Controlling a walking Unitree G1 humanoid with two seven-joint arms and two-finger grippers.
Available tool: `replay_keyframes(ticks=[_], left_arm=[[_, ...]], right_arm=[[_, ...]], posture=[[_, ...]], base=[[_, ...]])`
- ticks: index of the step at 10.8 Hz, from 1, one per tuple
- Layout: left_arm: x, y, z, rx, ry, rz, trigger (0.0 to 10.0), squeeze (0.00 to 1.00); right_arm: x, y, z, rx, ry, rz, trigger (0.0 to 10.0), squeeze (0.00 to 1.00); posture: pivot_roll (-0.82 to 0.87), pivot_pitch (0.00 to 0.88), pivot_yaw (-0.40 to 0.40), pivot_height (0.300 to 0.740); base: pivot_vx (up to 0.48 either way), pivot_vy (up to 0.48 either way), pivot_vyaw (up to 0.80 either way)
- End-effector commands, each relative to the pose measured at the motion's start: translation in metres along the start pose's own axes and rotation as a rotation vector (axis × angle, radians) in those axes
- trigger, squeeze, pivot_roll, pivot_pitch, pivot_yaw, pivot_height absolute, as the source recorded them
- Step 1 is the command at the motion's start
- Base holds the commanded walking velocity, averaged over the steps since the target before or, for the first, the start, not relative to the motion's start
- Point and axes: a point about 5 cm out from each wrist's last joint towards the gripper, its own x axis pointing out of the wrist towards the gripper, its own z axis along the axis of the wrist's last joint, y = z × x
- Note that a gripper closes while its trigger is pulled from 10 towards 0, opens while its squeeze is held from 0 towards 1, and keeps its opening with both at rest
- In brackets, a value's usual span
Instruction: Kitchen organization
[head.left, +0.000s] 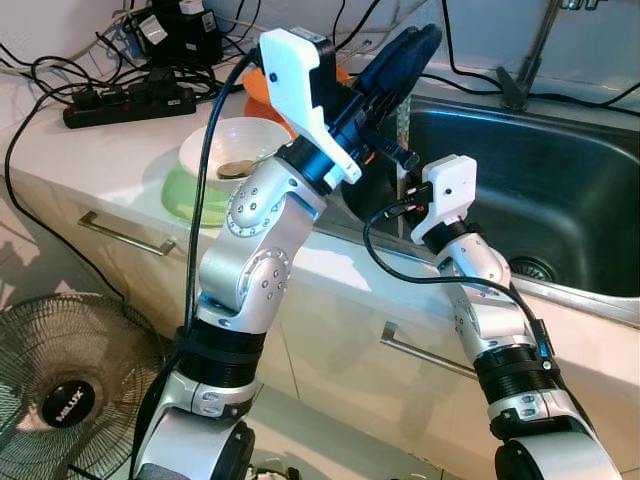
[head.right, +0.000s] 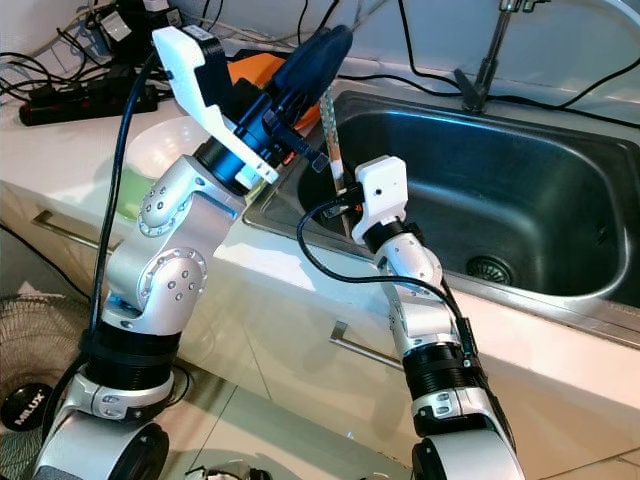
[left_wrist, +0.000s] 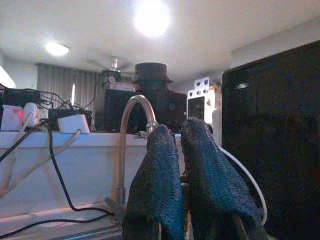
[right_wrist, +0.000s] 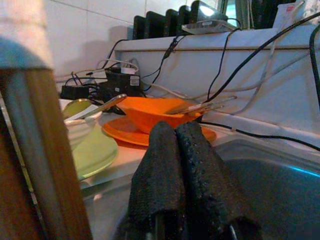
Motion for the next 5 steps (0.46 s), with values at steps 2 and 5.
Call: replay_keyframes(ticks=[2,5], left_arm=[[-0.0011,-0.0016,-0.0002,0.008,0.010,-0.010,10.0,0.00],[-0.0005,-0.0014,-0.0002,0.024,0.012,-0.004,10.0,0.00]], right_arm=[[0.0043,-0.0006,0.0064,-0.009,-0.028,-0.002,0.0,0.00],[0.0032,-0.0018,0.0064,-0.010,-0.028,-0.006,0.0,0.00]], posture=[[0.04,0.007,0.080,0.740],[0.04,0.013,0.079,0.740]], base=[[0.000,0.000,0.00],[0.000,0.000,0.00]])
